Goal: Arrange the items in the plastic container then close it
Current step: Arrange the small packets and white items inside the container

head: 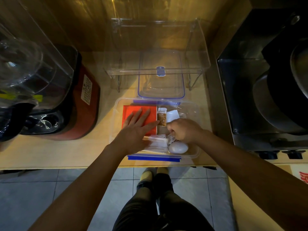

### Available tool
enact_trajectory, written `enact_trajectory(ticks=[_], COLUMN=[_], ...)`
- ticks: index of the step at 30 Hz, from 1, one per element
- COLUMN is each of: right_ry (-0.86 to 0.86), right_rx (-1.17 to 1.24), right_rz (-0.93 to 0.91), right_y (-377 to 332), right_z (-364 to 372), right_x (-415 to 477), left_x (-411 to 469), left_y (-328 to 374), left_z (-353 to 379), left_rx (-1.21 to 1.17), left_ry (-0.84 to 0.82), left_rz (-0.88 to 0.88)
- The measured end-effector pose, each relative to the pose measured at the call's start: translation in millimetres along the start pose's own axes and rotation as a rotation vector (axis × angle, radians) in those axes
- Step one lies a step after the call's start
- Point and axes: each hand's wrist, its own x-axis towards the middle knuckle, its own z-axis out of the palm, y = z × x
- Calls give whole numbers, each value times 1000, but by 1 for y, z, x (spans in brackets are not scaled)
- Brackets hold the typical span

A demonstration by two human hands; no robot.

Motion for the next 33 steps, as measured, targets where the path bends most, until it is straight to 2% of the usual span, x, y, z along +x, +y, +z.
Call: enact_trajectory(ticks=[4, 6, 8, 11, 16, 19, 23, 26, 30, 33], right_ry=[-57, -135, -189, -271, -356, -274, 97, 185, 257, 372], right_rx=[107, 215, 190, 152, 166, 102, 177, -39, -370, -471], right_rz=[44, 53, 75, 108, 108, 149, 288, 363, 272, 39], right_y=[4, 3, 1, -5, -8, -4, -1, -7, -4, 1], right_z=[-2, -6, -8, -4, 0, -4, -3, 1, 8, 3], right_x=[-3, -3, -3, -4, -4, -8, -4, 1, 0, -11], left_x=[-10, -14, -14, -12, -7, -6, -4, -3, -2, 0], left_y=[16, 20, 20, 17, 19, 21, 19, 18, 17, 17], left_z=[-12, -12, -8, -2, 4, 6, 7, 7, 8, 7], left_rx=[-183, -201, -150, -221, -210, -225, -281, -336, -361, -413], left_ry=[131, 61, -25, -103, -137, -124, -155, -225, -234, -303], left_rz=[26, -34, -74, -157, -233, -258, -270, -236, -248, -250])
